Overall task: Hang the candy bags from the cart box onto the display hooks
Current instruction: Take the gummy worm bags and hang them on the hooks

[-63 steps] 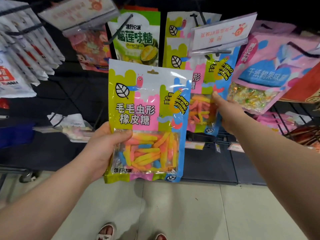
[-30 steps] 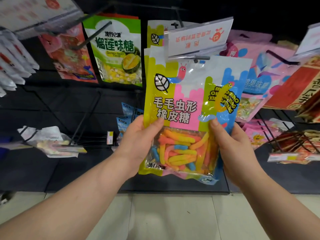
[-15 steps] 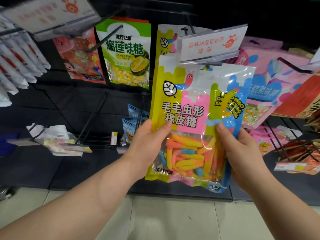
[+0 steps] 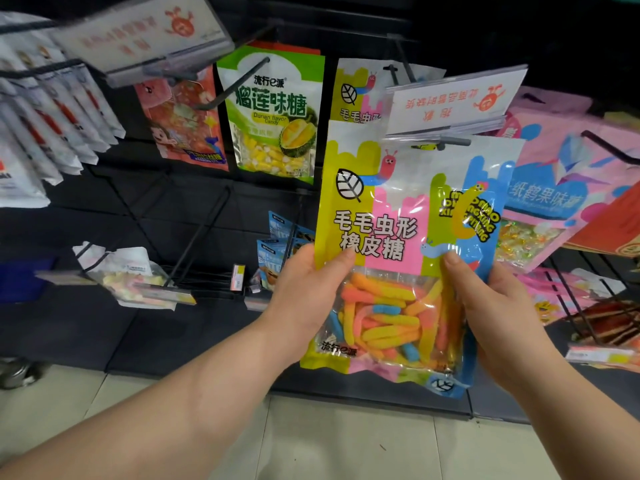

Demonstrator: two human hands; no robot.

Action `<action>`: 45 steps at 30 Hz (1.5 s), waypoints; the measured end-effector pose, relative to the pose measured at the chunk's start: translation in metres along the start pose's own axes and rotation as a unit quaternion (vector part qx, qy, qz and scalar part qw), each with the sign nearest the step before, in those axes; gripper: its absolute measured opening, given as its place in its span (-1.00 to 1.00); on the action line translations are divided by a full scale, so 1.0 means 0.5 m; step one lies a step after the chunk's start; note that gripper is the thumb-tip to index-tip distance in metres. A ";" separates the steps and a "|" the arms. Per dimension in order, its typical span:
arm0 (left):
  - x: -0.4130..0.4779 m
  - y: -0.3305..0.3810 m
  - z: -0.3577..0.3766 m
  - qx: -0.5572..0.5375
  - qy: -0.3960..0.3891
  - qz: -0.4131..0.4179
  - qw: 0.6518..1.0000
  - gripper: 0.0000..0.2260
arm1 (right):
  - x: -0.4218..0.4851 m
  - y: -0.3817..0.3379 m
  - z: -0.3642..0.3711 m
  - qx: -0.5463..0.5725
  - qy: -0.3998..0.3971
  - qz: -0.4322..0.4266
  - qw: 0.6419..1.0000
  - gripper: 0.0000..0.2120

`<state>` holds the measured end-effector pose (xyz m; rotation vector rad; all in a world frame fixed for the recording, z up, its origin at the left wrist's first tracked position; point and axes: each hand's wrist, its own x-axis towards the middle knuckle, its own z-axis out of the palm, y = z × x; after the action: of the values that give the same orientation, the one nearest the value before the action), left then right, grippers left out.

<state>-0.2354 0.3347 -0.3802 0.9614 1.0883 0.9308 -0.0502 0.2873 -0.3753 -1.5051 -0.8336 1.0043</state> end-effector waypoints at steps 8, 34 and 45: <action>-0.006 -0.002 -0.008 0.042 0.019 0.007 0.999 -0.89 | -0.012 0.007 0.007 0.016 -0.009 0.023 1.000 -0.73; 0.226 0.040 0.028 0.330 0.105 0.034 0.938 -0.68 | 0.207 -0.016 0.054 -0.130 0.060 0.067 0.987 -0.68; 0.131 0.036 -0.015 0.592 0.041 0.115 0.797 -0.51 | 0.093 -0.008 0.057 -0.478 -0.022 -0.052 0.876 -0.37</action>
<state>-0.2315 0.4029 -0.3826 2.1248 1.6822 0.3787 -0.0580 0.3412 -0.3802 -2.2182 -1.5620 0.5306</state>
